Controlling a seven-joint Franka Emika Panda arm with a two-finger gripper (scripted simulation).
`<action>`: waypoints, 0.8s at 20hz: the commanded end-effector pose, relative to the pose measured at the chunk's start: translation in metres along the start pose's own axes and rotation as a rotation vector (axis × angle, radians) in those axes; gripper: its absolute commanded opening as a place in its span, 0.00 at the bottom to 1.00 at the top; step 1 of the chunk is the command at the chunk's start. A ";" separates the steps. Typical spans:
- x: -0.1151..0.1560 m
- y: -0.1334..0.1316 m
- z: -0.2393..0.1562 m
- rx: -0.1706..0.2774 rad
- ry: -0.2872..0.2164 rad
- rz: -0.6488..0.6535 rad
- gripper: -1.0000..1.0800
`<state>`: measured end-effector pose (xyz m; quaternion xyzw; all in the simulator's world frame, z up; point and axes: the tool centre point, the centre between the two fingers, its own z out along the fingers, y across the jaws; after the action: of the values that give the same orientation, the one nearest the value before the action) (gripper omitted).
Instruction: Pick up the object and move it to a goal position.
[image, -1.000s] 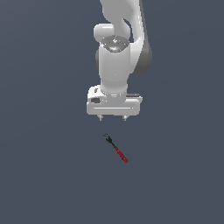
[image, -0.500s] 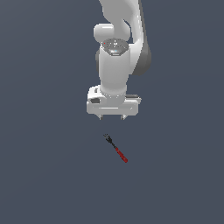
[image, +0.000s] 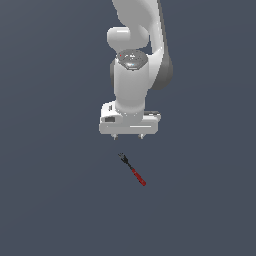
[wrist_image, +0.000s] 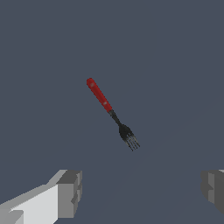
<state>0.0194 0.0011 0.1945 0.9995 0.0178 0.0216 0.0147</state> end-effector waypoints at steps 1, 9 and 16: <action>0.003 -0.001 0.007 -0.001 -0.003 -0.032 0.96; 0.018 -0.005 0.043 0.002 -0.015 -0.199 0.96; 0.032 -0.011 0.088 0.016 -0.027 -0.394 0.96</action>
<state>0.0520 0.0094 0.1173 0.9812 0.1926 0.0061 0.0126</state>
